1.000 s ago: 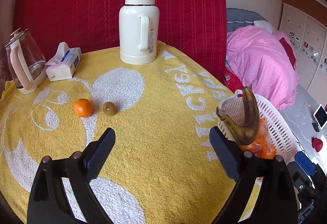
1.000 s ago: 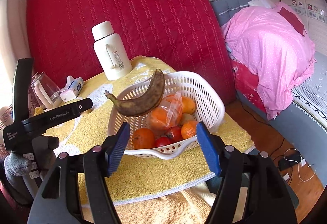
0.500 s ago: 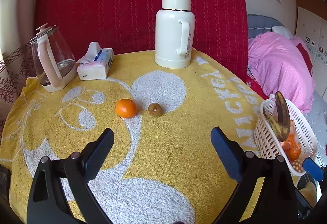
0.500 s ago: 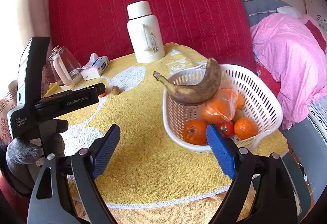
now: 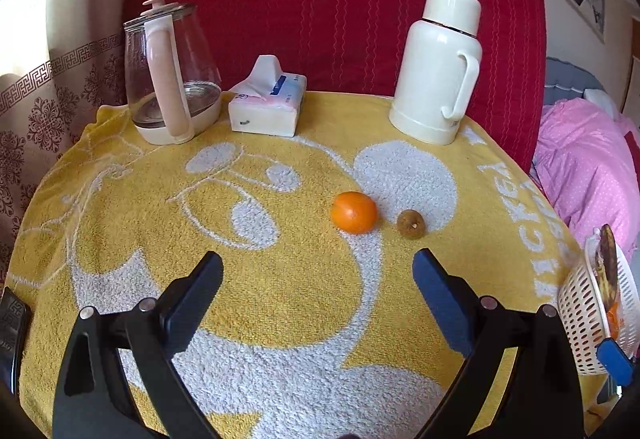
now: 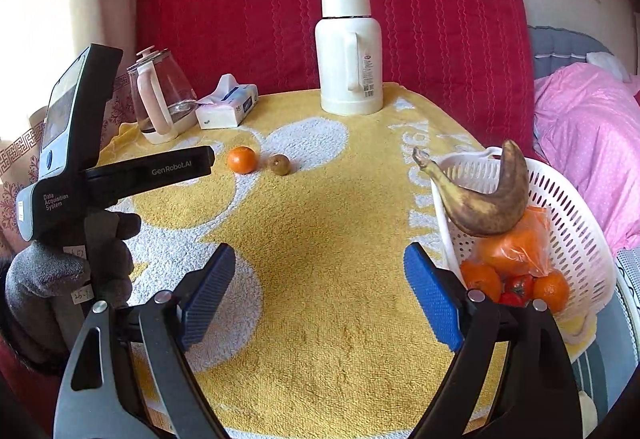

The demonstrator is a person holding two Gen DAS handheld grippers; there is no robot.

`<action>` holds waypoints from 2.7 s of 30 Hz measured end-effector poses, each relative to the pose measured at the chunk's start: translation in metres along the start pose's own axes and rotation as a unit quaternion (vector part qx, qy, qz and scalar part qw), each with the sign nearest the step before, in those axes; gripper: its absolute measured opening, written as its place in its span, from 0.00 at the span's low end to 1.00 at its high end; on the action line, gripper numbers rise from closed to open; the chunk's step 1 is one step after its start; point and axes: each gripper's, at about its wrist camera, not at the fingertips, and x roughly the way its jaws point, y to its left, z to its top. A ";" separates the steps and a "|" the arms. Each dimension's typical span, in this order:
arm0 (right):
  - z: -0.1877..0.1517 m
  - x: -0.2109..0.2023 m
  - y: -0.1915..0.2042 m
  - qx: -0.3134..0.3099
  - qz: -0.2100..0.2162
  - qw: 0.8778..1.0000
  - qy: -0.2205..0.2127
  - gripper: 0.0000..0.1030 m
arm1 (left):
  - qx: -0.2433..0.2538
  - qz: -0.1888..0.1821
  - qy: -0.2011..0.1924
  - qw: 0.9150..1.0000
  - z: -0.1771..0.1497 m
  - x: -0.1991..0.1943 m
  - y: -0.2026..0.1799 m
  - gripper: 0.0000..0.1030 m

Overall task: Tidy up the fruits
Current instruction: 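Withdraw both tools from the basket and move the right tool to the kiwi, then grasp the brown kiwi with the right tool while the left tool grasps a small orange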

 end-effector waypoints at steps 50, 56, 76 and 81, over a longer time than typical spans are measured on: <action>0.085 0.199 0.038 -0.013 -0.001 0.994 0.109 0.26 | -0.097 0.044 0.064 0.992 -0.006 0.048 0.069 0.92; 0.076 0.173 0.034 -0.011 0.004 0.995 0.098 0.26 | -0.102 0.010 0.053 0.993 -0.006 0.047 0.068 0.92; 0.036 0.094 0.002 0.055 0.024 0.998 0.029 0.26 | -0.021 -0.020 0.036 0.999 -0.003 0.055 0.029 0.92; 0.035 0.096 -0.004 0.074 0.035 0.996 0.031 0.26 | 0.054 -0.001 0.043 0.998 0.011 0.068 0.003 0.92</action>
